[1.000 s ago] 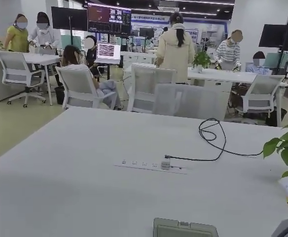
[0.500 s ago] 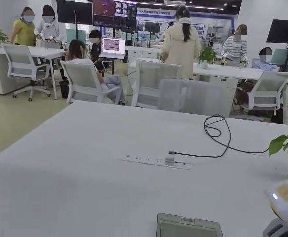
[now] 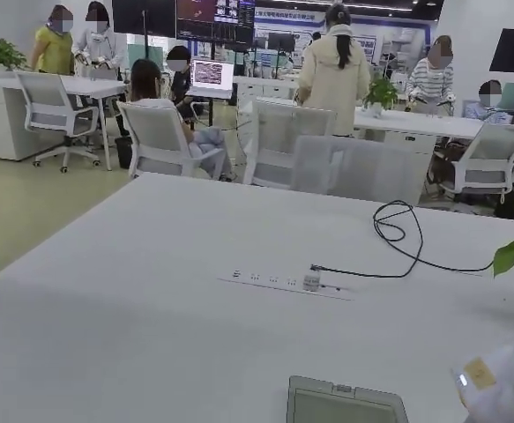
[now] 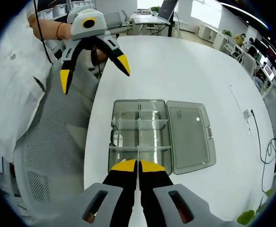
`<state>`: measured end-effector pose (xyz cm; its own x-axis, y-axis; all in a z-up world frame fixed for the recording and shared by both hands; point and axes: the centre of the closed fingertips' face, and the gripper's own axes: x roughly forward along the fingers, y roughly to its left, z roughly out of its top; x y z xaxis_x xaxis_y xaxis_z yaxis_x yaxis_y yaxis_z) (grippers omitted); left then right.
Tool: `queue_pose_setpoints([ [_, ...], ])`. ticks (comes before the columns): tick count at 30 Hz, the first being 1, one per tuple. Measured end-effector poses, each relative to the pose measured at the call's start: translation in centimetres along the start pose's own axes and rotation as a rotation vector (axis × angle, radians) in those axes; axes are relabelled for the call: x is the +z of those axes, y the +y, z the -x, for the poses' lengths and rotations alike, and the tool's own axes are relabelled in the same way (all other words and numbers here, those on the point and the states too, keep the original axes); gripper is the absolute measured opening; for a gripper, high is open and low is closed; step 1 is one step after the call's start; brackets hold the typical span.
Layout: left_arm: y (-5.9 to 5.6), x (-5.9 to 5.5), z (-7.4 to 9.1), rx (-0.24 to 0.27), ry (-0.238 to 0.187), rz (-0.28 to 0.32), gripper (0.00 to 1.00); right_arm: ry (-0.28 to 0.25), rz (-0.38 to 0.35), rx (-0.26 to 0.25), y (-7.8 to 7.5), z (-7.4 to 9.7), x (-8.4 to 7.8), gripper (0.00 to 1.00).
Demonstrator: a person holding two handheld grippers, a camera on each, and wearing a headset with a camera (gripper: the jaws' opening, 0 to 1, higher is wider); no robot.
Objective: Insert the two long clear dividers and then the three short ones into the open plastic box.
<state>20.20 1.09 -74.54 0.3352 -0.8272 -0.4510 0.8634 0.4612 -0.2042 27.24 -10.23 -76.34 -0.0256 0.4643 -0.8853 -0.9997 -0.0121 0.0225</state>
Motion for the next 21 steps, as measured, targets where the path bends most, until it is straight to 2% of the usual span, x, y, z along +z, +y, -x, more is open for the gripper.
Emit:
queue_pose_setpoints([
  [14, 0.0, -0.1, 0.0, 0.004, -0.007, 0.008, 0.82, 0.033, 0.006, 0.013, -0.2, -1.0, -0.4, 0.03],
  [21, 0.0, 0.0, 0.0, 0.004, -0.01, 0.007, 0.82, 0.035, -0.031, 0.041, -0.5, -1.7, -0.9, 0.03],
])
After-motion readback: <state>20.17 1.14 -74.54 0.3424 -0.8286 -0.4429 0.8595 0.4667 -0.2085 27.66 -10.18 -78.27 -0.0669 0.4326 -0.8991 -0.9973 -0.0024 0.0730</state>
